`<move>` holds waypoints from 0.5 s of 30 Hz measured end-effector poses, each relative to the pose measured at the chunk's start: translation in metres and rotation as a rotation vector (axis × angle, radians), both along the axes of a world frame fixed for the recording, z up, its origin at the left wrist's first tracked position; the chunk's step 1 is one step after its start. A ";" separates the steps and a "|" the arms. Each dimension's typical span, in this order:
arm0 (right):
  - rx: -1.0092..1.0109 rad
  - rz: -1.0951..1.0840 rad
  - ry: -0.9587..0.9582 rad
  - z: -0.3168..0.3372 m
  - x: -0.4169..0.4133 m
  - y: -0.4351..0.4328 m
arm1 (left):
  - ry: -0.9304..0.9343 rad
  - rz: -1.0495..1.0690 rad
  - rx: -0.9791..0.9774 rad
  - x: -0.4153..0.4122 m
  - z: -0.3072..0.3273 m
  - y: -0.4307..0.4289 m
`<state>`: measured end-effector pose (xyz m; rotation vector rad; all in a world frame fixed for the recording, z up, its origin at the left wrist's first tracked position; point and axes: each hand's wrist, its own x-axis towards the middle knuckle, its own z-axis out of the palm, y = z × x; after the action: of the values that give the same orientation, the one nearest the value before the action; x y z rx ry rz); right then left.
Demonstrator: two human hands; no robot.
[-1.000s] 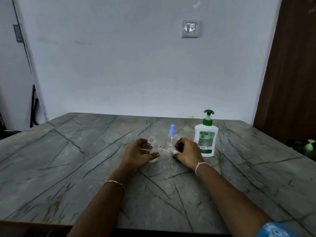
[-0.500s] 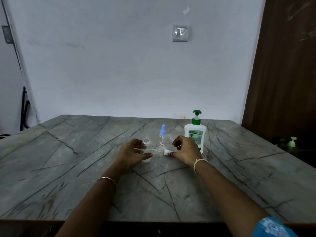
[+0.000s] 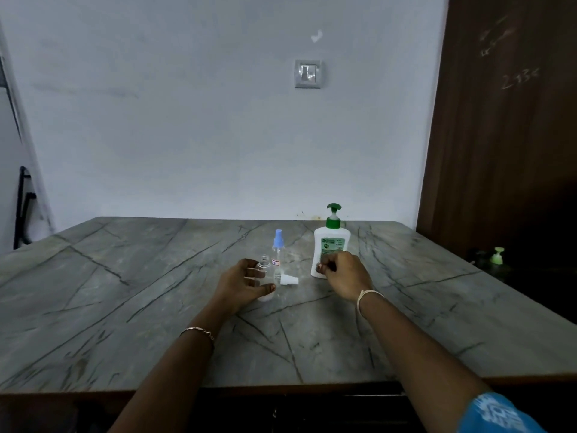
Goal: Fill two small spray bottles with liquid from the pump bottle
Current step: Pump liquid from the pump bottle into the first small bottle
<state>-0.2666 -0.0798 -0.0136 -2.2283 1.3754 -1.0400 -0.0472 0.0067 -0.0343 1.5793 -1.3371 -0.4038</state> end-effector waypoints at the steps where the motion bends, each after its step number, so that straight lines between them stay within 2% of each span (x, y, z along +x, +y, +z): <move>1: -0.003 -0.019 -0.005 0.001 -0.002 0.000 | -0.002 -0.006 0.006 -0.001 0.000 -0.001; 5: -0.007 -0.100 -0.061 0.007 -0.010 -0.003 | 0.002 -0.030 0.019 0.000 0.000 -0.008; 12: -0.127 -0.159 -0.292 0.007 -0.015 -0.027 | 0.010 -0.052 0.031 0.001 0.001 -0.018; 15: -0.003 -0.107 -0.397 0.007 -0.007 -0.042 | 0.011 -0.064 0.031 0.002 0.002 -0.018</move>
<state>-0.2736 -0.1215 -0.0067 -1.8321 1.3203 -1.4280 -0.0456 -0.0116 -0.0324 1.5609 -1.3820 -0.4741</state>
